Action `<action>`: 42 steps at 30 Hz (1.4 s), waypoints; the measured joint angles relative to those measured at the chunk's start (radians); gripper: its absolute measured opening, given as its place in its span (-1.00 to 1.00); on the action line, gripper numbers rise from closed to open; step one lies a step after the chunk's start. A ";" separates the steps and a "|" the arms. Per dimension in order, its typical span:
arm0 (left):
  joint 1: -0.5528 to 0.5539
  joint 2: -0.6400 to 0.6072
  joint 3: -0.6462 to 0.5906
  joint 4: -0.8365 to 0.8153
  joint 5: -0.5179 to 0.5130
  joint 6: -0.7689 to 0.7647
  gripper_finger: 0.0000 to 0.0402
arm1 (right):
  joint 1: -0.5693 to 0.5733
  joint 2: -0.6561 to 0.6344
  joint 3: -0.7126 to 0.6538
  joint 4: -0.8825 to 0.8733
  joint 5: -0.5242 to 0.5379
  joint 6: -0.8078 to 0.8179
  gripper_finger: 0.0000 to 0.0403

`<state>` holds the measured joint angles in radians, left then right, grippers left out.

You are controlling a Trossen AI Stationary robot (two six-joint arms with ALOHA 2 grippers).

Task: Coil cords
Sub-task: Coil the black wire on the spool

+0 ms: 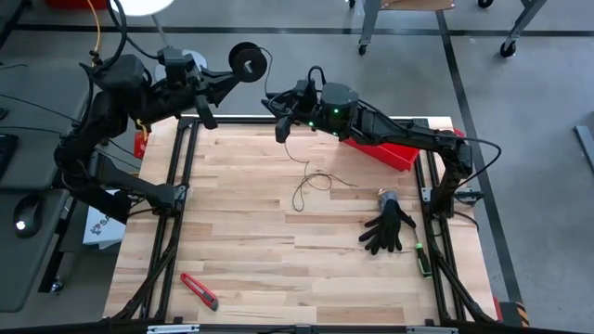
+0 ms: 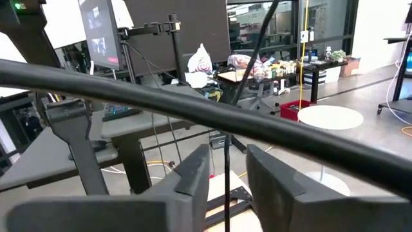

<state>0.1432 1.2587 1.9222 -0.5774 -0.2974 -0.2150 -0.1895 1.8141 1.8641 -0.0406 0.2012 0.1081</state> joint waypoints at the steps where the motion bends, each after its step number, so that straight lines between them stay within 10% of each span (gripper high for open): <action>1: 0.000 0.000 0.000 0.000 0.000 0.000 -1.00 | 0.000 0.000 0.000 0.000 0.000 0.000 -0.62; 18: 0.000 0.000 0.000 -0.006 -0.001 -0.008 -1.00 | 0.000 0.000 0.000 0.045 0.002 -0.003 -0.58; 31: 0.000 0.000 -0.001 -0.007 -0.019 -0.029 -1.00 | 0.068 0.000 0.000 0.085 0.007 -0.040 -0.99; 42: 0.000 0.018 -0.001 0.006 -0.051 -0.363 -1.00 | 0.155 0.006 0.000 0.242 0.008 -0.112 -1.00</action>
<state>0.1436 1.2767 1.9213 -0.5709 -0.3484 -0.5777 -0.0345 1.8206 1.8641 0.2018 0.2092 -0.0039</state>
